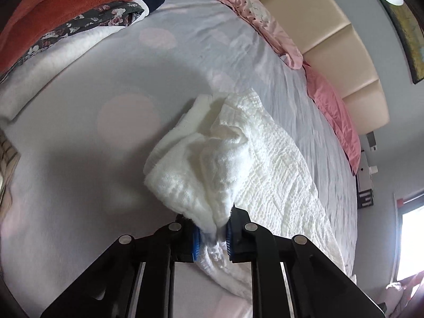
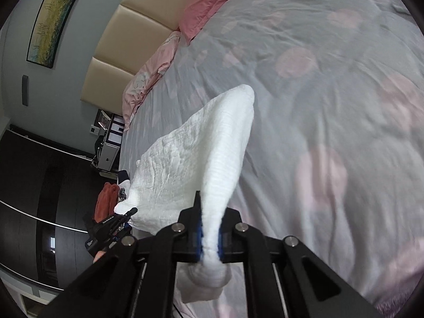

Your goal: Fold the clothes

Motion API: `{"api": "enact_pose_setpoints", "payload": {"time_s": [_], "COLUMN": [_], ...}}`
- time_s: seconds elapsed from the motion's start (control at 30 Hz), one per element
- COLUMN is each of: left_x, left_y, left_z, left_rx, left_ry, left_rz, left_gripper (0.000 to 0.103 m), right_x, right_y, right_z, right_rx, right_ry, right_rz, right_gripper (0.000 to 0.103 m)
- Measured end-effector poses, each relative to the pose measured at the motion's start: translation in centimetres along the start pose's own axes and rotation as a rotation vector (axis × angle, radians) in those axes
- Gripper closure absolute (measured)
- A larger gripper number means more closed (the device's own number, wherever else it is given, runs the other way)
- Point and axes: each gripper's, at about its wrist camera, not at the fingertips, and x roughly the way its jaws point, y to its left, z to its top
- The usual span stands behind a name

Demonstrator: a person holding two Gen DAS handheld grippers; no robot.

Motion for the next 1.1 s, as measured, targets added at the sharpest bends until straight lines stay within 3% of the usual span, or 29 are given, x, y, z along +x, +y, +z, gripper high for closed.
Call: {"api": "enact_pose_setpoints", "payload": {"time_s": [0.2,0.33,0.43,0.53,0.73,0.9,1.1], "left_x": [-3.5,-2.9,-2.7,-3.4,-6.0,-7.3,-6.8], "left_y": [-0.6,0.2,0.8,1.2,1.1,-1.7,-7.1], "left_z": [-4.1,-5.2,-6.0,-7.0,-9.7,-12.6,-16.6], "left_rx": [0.09,0.09,0.082,0.08,0.059,0.162,0.34], "left_ry": [0.033,0.066,0.083,0.082,0.075,0.057,0.061], "left_rz": [0.087,0.148,0.179,0.217,0.219,0.223,0.193], "left_gripper": [0.088,0.087,0.08,0.067,0.063,0.063,0.063], "right_x": [-3.4,-2.7,-1.0,0.3,-0.8,-2.9,-6.1], "right_y": [-4.0,-4.1,-4.2,-4.3,-4.0,-2.9,-1.2], "right_z": [-6.1,-7.4,-7.6,-7.7,-8.6,-9.5,-9.2], "right_rx": [0.083,0.02,-0.02,-0.058,-0.078,-0.163,-0.224], "right_ry": [0.073,0.087,0.138,0.177,0.144,0.049,-0.053], "right_rz": [-0.078,-0.172,-0.26,-0.323,-0.292,-0.267,-0.247], "right_gripper": [0.095,0.095,0.094,0.091,0.082,0.08,0.059]}}
